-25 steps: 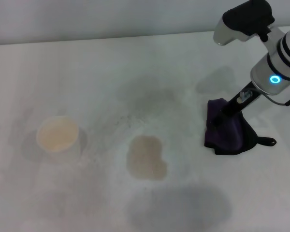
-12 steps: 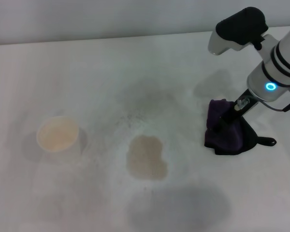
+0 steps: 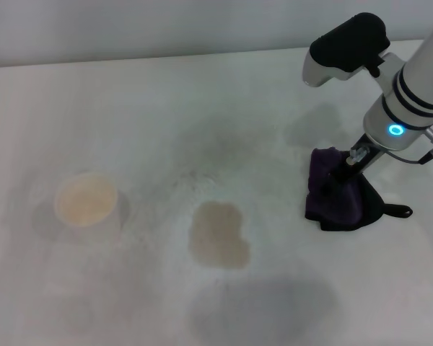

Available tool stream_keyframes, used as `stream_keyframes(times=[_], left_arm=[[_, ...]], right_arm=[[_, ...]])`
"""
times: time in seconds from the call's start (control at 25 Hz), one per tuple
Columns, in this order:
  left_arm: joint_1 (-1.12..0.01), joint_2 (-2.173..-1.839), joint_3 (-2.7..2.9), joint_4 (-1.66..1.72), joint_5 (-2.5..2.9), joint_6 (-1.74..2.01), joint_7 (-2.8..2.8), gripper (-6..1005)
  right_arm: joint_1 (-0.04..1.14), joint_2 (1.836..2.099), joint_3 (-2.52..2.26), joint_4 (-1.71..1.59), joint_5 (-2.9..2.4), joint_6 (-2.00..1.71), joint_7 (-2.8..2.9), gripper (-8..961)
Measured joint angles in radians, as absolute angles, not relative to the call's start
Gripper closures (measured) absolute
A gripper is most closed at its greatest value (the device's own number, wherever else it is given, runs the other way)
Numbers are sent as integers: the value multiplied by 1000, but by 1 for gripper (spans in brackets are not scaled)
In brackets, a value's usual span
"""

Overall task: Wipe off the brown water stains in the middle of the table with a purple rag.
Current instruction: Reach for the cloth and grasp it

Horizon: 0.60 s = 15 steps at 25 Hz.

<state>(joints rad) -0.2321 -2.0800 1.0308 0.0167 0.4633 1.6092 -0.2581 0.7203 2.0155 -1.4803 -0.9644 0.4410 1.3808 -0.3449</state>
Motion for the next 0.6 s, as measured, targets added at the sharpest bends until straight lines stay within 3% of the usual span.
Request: stream_keyframes(times=[0.08, 0.16, 0.6], left_arm=[[-228, -2080, 1031, 20, 463, 1609, -258, 120], [-227, -2080, 1031, 21, 463, 1610, -258, 121], [-226, -2078, 1031, 43, 460, 1612, -258, 121]], right_arm=[[724, 2016, -1480, -967, 432, 1391, -336, 229], [729, 2015, -1480, -970, 430, 1406, -329, 336], [749, 2022, -1529, -966, 432, 1430, -316, 462]])
